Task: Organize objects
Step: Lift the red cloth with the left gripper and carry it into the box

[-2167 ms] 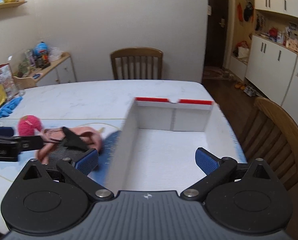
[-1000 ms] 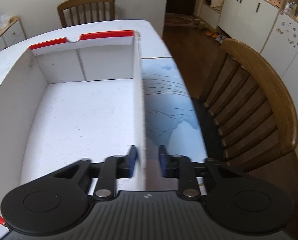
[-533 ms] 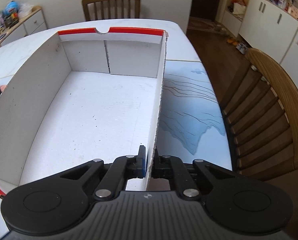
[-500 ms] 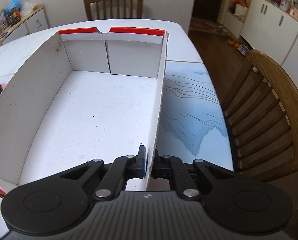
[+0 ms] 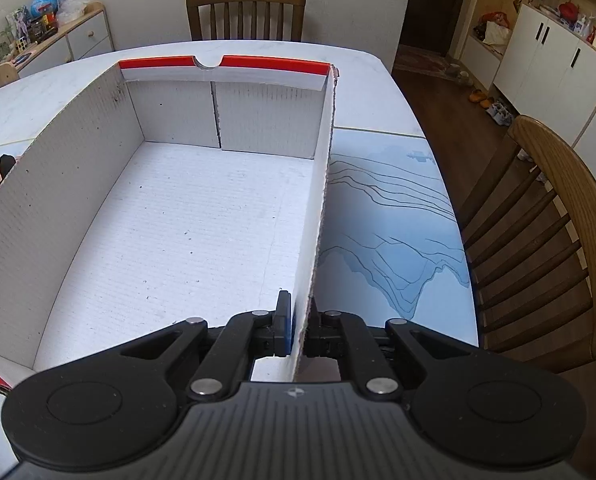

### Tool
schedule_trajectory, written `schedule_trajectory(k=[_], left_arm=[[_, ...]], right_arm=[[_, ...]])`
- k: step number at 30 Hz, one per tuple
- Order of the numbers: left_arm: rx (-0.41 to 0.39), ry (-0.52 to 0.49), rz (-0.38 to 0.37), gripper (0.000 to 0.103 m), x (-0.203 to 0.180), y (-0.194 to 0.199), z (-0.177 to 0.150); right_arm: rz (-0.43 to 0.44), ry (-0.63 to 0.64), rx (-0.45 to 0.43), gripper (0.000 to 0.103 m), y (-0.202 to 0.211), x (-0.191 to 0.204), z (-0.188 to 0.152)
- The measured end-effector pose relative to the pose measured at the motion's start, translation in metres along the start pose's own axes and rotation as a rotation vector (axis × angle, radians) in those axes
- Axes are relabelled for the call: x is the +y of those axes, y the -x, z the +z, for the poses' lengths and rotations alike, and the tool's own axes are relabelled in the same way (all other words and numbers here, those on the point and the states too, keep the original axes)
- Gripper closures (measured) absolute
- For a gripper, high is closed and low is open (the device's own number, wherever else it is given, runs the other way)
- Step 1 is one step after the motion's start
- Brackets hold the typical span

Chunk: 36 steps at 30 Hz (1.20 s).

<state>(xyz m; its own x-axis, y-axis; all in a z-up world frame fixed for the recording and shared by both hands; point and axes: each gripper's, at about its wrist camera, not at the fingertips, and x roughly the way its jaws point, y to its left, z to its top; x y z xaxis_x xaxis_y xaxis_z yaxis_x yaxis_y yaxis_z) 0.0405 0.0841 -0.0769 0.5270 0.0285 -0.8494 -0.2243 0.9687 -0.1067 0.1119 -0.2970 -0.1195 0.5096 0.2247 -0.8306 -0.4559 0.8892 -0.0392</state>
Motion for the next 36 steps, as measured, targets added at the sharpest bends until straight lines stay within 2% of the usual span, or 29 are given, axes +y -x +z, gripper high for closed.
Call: schedule_trajectory(k=[6, 13, 24, 29, 36], left_arm=[[-0.054, -0.053, -0.02, 0.065, -0.009, 0.026, 0.013], [-0.146, -0.114, -0.113, 0.065, -0.041, 0.063, 0.035], [-0.246, -0.323, -0.28, 0.064, -0.145, 0.087, 0.061], [-0.234, -0.437, -0.33, 0.064, -0.195, 0.071, 0.061], [-0.151, -0.588, -0.36, 0.064, -0.248, 0.026, 0.047]], right_arm=[[0.0, 0.009, 0.003, 0.098, 0.0, 0.002, 0.001], [0.01, 0.019, 0.003, 0.098, 0.0, 0.001, 0.001], [0.041, 0.054, 0.004, 0.098, 0.0, -0.009, 0.002], [0.054, 0.067, 0.004, 0.098, -0.002, -0.014, 0.002], [0.071, 0.088, 0.004, 0.098, -0.004, -0.022, 0.003]])
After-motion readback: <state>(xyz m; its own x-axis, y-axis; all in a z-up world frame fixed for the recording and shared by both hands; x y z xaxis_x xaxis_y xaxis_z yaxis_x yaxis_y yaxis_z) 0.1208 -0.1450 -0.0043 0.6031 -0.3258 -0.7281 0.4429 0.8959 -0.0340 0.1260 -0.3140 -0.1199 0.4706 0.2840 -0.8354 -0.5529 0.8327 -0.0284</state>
